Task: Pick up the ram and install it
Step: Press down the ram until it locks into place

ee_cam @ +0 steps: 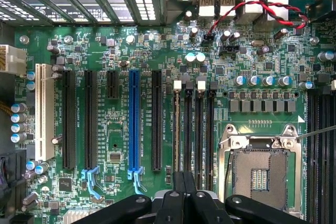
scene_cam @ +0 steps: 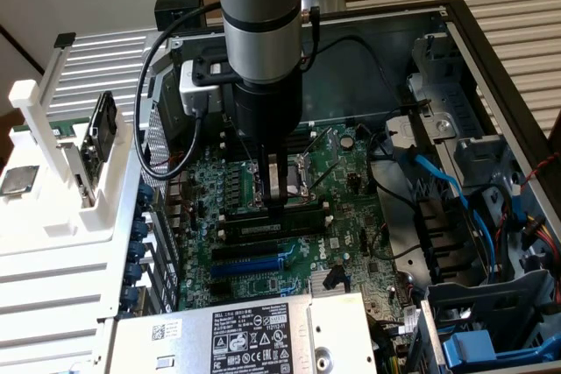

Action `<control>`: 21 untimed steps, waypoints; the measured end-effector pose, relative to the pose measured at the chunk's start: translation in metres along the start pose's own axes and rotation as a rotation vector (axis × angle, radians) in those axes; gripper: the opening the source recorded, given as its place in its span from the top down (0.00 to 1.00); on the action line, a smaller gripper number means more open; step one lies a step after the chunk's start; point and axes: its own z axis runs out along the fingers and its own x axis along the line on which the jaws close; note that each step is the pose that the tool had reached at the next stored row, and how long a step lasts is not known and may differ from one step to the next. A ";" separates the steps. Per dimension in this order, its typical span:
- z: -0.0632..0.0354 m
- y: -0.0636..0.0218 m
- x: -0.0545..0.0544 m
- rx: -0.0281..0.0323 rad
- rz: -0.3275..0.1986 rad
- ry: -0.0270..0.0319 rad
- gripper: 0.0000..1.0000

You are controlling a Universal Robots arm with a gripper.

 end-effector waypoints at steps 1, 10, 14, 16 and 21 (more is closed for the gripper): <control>0.0003 0.0000 0.000 0.0000 0.000 -0.0002 0.90; 0.0007 0.0000 0.000 0.0001 -0.001 -0.0002 0.90; 0.0009 0.0000 0.000 0.0001 -0.001 -0.0002 0.90; 0.0010 0.0000 0.000 0.0001 -0.001 -0.0002 0.90; 0.0015 0.0000 0.000 0.0001 -0.001 -0.0002 0.90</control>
